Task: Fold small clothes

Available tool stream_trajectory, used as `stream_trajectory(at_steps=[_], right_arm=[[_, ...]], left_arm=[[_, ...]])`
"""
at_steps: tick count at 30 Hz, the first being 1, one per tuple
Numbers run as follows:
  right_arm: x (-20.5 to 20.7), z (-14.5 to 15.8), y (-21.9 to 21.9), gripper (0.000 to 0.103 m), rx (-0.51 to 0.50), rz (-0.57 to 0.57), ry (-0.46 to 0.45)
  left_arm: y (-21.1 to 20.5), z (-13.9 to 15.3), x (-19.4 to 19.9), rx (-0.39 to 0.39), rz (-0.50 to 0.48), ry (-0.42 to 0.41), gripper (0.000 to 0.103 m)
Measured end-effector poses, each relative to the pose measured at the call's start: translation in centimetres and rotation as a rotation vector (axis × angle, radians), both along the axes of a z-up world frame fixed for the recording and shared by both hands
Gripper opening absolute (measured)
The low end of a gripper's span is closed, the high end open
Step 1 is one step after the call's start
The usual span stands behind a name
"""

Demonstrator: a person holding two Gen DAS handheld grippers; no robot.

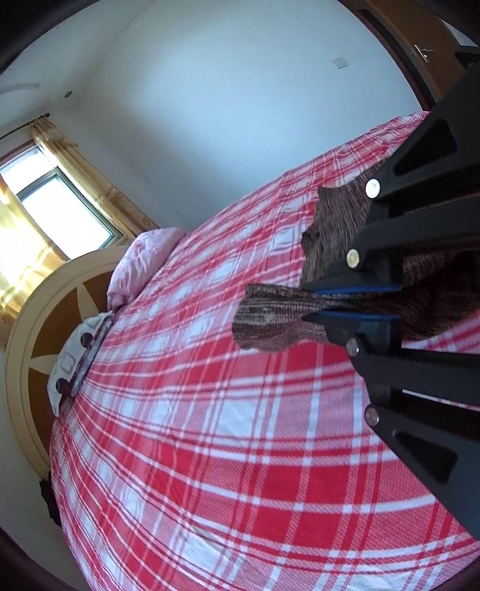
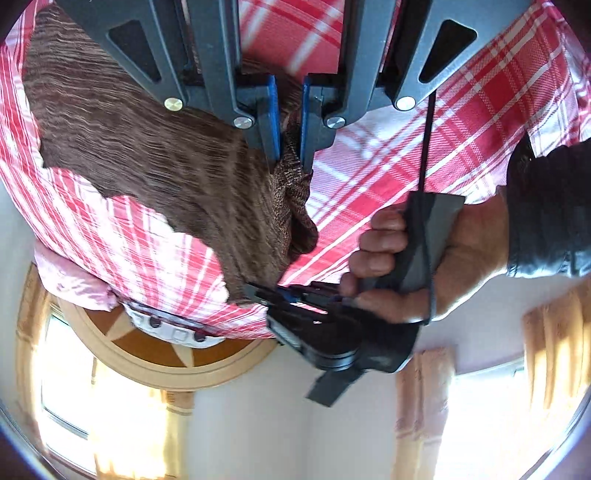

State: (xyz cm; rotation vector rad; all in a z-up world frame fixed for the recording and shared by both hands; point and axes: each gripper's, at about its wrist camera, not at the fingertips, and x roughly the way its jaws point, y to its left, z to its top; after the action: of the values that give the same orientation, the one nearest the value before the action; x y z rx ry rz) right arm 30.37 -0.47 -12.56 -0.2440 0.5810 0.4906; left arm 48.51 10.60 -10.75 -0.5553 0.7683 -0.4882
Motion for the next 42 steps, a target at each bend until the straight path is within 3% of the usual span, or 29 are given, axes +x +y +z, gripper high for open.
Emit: stream_trajectory(at_steps=[14, 23, 34, 42], right_arm=[[-1.5, 3.1, -9.0, 0.009, 0.163, -0.125, -0.034], [-1.1, 2.7, -15.8, 0.009, 0.255, -0.22, 0.001], [-0.7, 0.0, -22.2, 0.009, 0.268, -0.312, 0.074], [-1.1, -1.3, -24.7, 0.009, 0.28, -0.349, 0.131]], left_arm=[[-11.1, 5.0, -0.1, 0.051, -0.121, -0.082, 0.007], [-17.7, 4.2, 1.4, 0.084, -0.18, -0.06, 0.007], [-25.8, 1.4, 2.9, 0.149, -0.265, -0.013, 0.007], [-29.4, 0.1, 3.2, 0.178, -0.307, 0.016, 0.007]])
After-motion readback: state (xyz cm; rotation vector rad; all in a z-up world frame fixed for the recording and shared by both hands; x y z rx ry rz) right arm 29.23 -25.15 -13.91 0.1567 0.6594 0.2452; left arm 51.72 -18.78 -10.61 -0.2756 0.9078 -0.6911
